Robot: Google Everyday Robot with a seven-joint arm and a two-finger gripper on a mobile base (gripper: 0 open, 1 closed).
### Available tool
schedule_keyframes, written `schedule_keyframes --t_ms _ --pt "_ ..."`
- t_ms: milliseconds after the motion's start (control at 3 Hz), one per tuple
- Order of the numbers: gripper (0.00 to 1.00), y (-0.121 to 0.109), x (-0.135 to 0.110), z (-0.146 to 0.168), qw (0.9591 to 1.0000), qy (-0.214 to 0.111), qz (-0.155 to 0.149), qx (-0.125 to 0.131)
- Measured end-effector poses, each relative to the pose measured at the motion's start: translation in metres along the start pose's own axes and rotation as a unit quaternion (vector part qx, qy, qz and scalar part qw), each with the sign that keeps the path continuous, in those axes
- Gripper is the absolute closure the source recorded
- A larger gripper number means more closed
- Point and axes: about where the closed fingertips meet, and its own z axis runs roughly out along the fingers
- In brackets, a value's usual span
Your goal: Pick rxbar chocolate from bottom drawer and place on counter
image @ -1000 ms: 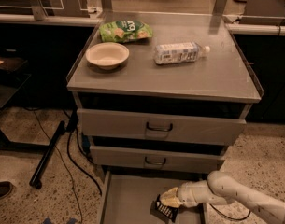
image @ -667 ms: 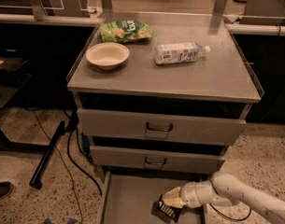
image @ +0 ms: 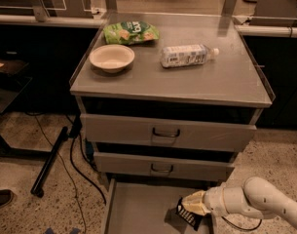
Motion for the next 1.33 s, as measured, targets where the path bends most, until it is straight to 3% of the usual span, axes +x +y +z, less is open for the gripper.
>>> schedule_keyframes --t_ms 333,667,1000,1333 --pt "1.00 0.001 -0.008 -0.005 1.0000 -0.003 -0.004 0.003" --pt "1.00 0.002 -0.036 -0.022 0.9997 -0.013 -0.018 0.013" --pt "1.00 0.003 -0.092 -0.082 0.9966 -0.040 -0.046 0.055" --pt "1.00 0.009 -0.126 -0.126 0.9930 -0.054 -0.070 0.079"
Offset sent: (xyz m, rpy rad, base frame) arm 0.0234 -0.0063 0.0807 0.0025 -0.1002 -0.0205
